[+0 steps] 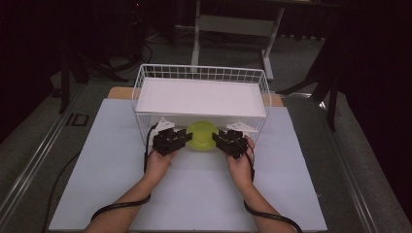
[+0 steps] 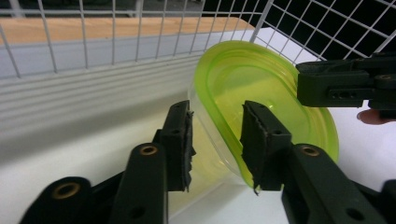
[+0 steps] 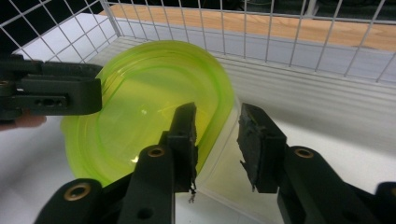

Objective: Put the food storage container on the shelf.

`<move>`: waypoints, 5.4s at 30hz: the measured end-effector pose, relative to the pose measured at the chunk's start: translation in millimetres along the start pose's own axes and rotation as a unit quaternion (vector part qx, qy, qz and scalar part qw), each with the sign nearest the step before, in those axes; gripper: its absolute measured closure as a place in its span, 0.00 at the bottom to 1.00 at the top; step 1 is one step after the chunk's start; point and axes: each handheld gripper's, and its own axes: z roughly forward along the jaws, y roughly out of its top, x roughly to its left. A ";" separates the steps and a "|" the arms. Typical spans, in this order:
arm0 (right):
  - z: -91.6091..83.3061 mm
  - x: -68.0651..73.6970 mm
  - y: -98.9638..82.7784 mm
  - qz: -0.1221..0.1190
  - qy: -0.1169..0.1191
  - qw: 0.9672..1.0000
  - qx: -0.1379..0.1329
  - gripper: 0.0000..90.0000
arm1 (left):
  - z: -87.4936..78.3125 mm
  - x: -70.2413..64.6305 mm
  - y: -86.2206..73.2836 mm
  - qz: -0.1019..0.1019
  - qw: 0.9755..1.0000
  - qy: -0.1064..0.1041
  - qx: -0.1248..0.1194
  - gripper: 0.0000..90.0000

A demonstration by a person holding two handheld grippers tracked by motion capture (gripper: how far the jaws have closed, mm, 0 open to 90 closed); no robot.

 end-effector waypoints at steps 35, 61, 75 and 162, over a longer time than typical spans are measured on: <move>-21.1 22.0 -1.5 -0.017 -0.003 0.999 -0.031 0.56 | -23.7 -4.0 1.0 -0.011 0.999 -0.030 -0.007 0.53; -20.9 44.0 -26.9 -0.026 0.005 0.999 0.018 1.00 | -79.4 -14.0 -31.1 0.048 0.996 -0.070 -0.003 0.25; 0.5 46.0 -29.9 -0.007 -0.010 0.999 0.035 1.00 | -79.5 -12.6 -38.3 0.048 0.996 -0.075 -0.021 0.02; -79.6 26.4 -38.5 -0.056 0.077 0.995 -0.025 0.19 | -125.1 -8.3 -40.8 0.062 0.992 -0.111 -0.003 0.02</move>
